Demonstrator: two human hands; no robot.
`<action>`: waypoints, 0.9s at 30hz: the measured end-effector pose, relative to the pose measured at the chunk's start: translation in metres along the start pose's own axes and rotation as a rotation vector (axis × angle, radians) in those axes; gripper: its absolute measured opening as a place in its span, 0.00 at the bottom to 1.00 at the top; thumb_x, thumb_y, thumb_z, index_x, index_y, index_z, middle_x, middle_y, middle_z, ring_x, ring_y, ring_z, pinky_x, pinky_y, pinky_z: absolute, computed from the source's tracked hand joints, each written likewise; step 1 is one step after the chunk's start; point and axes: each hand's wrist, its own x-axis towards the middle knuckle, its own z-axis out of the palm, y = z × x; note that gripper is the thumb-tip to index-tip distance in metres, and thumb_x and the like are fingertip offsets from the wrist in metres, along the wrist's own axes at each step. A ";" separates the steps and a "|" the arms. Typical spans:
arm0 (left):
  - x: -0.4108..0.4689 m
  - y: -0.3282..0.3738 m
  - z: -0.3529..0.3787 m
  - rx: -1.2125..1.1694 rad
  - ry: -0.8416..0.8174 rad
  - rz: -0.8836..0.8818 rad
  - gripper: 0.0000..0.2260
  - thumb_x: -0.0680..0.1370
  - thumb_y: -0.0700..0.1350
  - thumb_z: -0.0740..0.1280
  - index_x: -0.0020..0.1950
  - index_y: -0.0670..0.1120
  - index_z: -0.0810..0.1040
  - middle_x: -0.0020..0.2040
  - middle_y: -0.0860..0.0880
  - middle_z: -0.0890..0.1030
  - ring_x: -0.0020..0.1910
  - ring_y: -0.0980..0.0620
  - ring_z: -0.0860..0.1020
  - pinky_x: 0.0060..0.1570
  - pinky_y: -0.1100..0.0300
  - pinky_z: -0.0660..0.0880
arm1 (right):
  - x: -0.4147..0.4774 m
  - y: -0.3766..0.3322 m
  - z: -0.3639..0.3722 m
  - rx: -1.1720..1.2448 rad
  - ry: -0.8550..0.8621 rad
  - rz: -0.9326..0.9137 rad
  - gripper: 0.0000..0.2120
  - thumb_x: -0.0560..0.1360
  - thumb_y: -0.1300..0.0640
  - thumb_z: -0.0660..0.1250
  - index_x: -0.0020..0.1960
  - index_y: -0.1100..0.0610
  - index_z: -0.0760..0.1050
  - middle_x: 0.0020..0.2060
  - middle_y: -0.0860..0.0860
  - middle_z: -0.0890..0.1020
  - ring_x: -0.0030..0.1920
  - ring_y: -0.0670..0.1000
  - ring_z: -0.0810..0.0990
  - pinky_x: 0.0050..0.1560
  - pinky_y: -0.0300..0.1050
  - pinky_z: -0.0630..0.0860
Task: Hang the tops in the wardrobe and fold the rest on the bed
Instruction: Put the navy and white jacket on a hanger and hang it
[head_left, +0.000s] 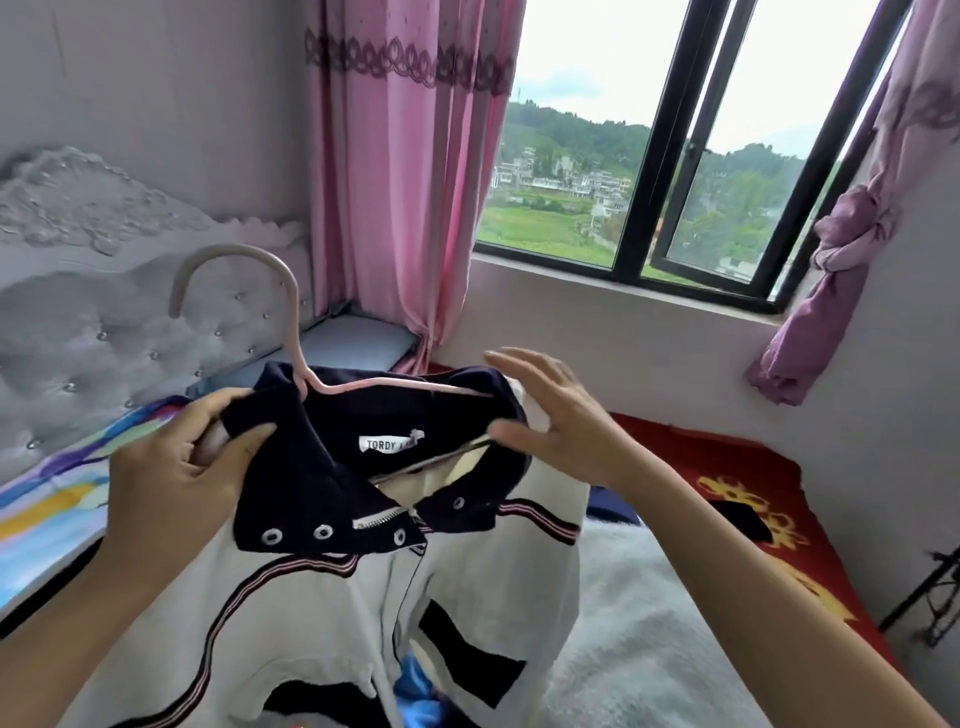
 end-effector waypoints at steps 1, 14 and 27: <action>0.000 0.005 -0.002 -0.039 0.008 0.005 0.20 0.67 0.63 0.61 0.54 0.59 0.79 0.36 0.50 0.82 0.38 0.59 0.77 0.38 0.71 0.70 | 0.007 -0.003 -0.002 -0.035 -0.105 -0.051 0.34 0.68 0.33 0.60 0.72 0.39 0.57 0.70 0.46 0.65 0.69 0.47 0.61 0.66 0.44 0.57; 0.003 -0.059 -0.054 -0.045 -0.600 -0.210 0.32 0.67 0.71 0.66 0.52 0.43 0.78 0.44 0.46 0.78 0.45 0.52 0.74 0.54 0.38 0.73 | 0.036 0.007 0.013 0.141 0.022 0.001 0.19 0.64 0.55 0.78 0.31 0.54 0.66 0.25 0.44 0.69 0.26 0.42 0.67 0.28 0.33 0.62; 0.000 0.018 -0.029 0.062 -0.272 -0.094 0.06 0.73 0.36 0.70 0.36 0.39 0.77 0.20 0.54 0.66 0.21 0.60 0.63 0.24 0.69 0.60 | 0.051 -0.056 0.037 0.040 -0.296 -0.150 0.24 0.72 0.40 0.66 0.64 0.48 0.71 0.55 0.51 0.77 0.56 0.53 0.75 0.60 0.47 0.70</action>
